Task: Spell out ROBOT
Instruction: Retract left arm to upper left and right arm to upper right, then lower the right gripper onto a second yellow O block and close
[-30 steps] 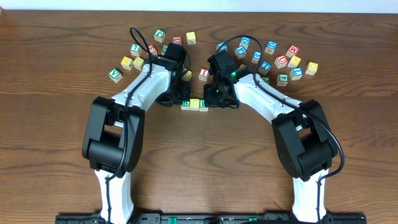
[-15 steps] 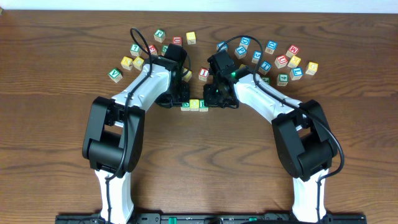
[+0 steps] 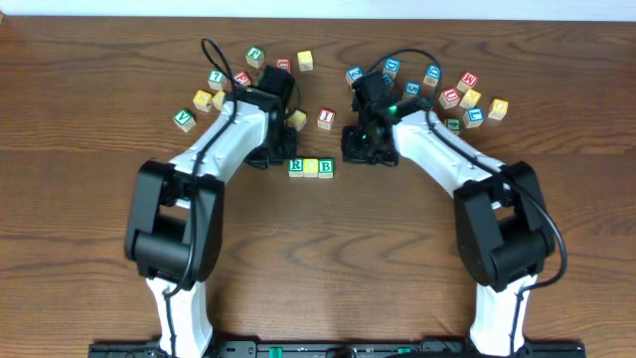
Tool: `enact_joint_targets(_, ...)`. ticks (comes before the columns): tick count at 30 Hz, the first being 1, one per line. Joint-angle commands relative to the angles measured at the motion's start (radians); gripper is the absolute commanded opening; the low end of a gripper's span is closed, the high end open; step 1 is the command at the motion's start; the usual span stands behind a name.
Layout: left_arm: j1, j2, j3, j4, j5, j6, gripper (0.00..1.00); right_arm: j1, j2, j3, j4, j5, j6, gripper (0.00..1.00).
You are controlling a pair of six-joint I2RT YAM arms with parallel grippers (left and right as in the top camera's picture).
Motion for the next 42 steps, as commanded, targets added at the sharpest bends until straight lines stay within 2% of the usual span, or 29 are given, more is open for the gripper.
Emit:
enact_joint_targets(1,0.047,-0.088,0.005,0.0,-0.032,0.029,0.08,-0.034,-0.069,0.016,-0.021,0.018,-0.051,0.1)
enact_joint_targets(4,0.081,-0.132,0.019,-0.004,-0.032,0.042,0.08,-0.054,-0.088,0.032,-0.047,0.018,-0.082,0.15)
enact_joint_targets(8,0.121,-0.21,0.039,-0.003,-0.032,0.1,0.09,-0.074,-0.094,0.101,-0.122,0.019,-0.146,0.31)
enact_joint_targets(13,0.18,-0.319,0.045,0.001,-0.033,0.128,0.3,-0.098,-0.093,0.258,-0.231,0.021,-0.202,0.44)
enact_joint_targets(16,0.22,-0.373,0.045,0.0,-0.032,0.128,0.32,-0.099,-0.093,0.343,-0.255,0.06,-0.201,0.47)
enact_joint_targets(19,0.261,-0.413,0.045,0.001,-0.033,0.128,0.41,-0.1,-0.092,0.425,-0.262,0.119,-0.201,0.47)
enact_joint_targets(27,0.34,-0.433,0.044,-0.003,-0.032,0.127,0.56,-0.101,-0.092,0.562,-0.263,0.189,-0.196,0.47)
enact_joint_targets(31,0.341,-0.433,0.044,-0.004,-0.032,0.128,0.7,-0.104,-0.092,0.571,-0.283,0.207,-0.157,0.47)
enact_joint_targets(36,0.341,-0.433,0.044,-0.003,-0.032,0.127,0.81,-0.112,-0.055,0.568,-0.355,0.253,-0.072,0.42)
enact_joint_targets(38,0.341,-0.433,0.044,-0.003,-0.032,0.128,0.93,-0.112,-0.024,0.568,-0.369,0.263,-0.039,0.4)
enact_joint_targets(42,0.341,-0.433,0.044,-0.004,-0.032,0.128,0.96,-0.119,0.04,0.568,-0.377,0.274,0.011,0.39)
